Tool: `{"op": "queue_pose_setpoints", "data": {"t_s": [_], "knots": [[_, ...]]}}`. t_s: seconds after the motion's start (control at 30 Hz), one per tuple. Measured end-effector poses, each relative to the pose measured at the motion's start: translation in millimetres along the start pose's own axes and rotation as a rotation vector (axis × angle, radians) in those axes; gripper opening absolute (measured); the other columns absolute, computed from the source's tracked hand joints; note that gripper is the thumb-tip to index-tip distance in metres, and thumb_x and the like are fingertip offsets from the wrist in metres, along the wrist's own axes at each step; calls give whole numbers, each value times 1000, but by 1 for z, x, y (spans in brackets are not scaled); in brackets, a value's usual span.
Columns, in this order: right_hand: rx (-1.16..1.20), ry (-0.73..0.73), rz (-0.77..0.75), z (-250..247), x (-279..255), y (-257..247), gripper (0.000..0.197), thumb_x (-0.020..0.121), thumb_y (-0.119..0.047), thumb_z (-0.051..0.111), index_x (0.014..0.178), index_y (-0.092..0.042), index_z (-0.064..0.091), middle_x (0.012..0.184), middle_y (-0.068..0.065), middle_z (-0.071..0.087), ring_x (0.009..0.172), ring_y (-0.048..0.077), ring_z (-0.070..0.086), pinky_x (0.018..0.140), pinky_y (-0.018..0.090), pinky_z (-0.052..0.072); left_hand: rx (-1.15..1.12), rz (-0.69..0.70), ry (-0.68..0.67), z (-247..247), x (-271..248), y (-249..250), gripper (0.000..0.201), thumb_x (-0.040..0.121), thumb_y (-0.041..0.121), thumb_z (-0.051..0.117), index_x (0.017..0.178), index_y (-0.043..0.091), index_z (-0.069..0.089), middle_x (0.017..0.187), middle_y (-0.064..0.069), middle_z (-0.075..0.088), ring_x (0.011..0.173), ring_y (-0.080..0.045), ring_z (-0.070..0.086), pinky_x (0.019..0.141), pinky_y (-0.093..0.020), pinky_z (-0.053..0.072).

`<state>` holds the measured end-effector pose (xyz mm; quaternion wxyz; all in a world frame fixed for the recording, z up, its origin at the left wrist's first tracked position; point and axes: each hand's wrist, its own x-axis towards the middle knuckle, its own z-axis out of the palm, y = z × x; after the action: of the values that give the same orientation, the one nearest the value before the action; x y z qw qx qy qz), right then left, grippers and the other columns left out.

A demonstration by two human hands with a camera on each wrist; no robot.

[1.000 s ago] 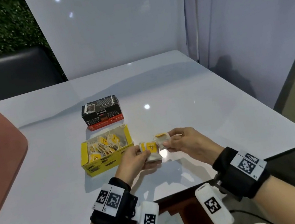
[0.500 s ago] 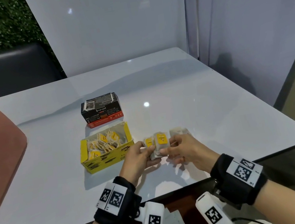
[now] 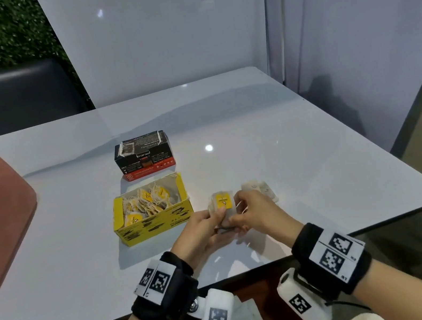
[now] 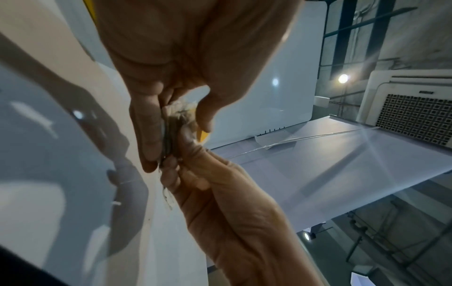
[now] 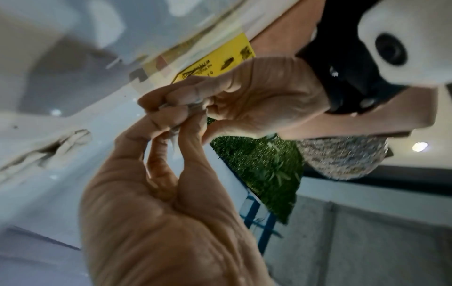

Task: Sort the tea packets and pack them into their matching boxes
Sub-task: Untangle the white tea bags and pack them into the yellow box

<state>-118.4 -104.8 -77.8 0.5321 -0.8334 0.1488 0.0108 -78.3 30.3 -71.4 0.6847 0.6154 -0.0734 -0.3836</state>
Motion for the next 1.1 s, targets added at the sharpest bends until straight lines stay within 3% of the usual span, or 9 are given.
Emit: {"op": "queue_pose_setpoints", "data": {"t_s": [0.07,0.17,0.27,0.33,0.4,0.47,0.63,0.83,1.1], "knots": [[-97,-5,-31,4,-3,-2,28,76,-13,74,90,-6,51,69,1,56,50,13,54,42,14,42,-28,-20,-4,-2,0,-3,30,98,13,40,92,-9,60,74,-17,70,70,-21,71,65,-22,58],[-257,-24,-92,12,-5,-5,24,81,-18,67,90,-3,51,84,14,61,68,22,54,51,22,37,-43,-7,-9,0,2,-3,31,100,8,33,85,-5,56,55,-7,64,54,-14,66,59,-23,57],[-442,-58,-143,15,-7,-7,20,93,-15,48,75,-14,41,93,12,49,80,20,45,54,25,29,-32,2,13,1,4,-3,29,100,8,31,87,-4,54,68,-13,60,61,-16,64,62,-24,57],[-535,-84,-151,15,-10,-10,12,96,-14,42,88,-9,49,100,12,45,86,20,42,65,26,31,-48,3,28,-2,6,-5,27,100,8,32,91,-2,55,79,-16,59,72,-21,60,67,-26,56],[-574,-116,-140,9,-10,-10,24,97,-12,40,115,-1,51,113,15,48,99,25,48,79,31,36,-69,-1,42,-5,7,-6,26,100,6,32,93,1,57,79,-12,64,74,-21,61,64,-26,55],[-589,-96,-158,-6,-6,-11,33,97,-12,41,128,-4,49,121,13,50,110,27,50,89,30,38,-59,-6,65,-8,6,-7,24,99,4,33,93,3,56,81,-10,64,75,-20,62,66,-27,55],[-802,-11,-145,-59,36,-17,35,90,-3,48,122,-13,56,117,8,60,103,23,57,82,28,45,-3,-21,92,-13,5,-6,23,99,3,34,88,6,54,86,-11,58,81,-21,62,70,-26,54],[-1159,-239,-190,-56,55,-6,28,83,-11,58,110,-16,55,109,1,55,98,22,55,67,28,38,-28,-55,72,-11,5,-2,20,99,4,36,92,3,55,91,-13,60,85,-21,63,71,-27,55],[-1178,-69,-330,-63,59,-15,20,94,-18,45,106,-13,60,99,8,61,84,24,57,67,30,40,-122,-121,55,-16,2,3,22,97,-3,33,95,-3,55,94,-18,61,89,-26,62,75,-30,54]]}}
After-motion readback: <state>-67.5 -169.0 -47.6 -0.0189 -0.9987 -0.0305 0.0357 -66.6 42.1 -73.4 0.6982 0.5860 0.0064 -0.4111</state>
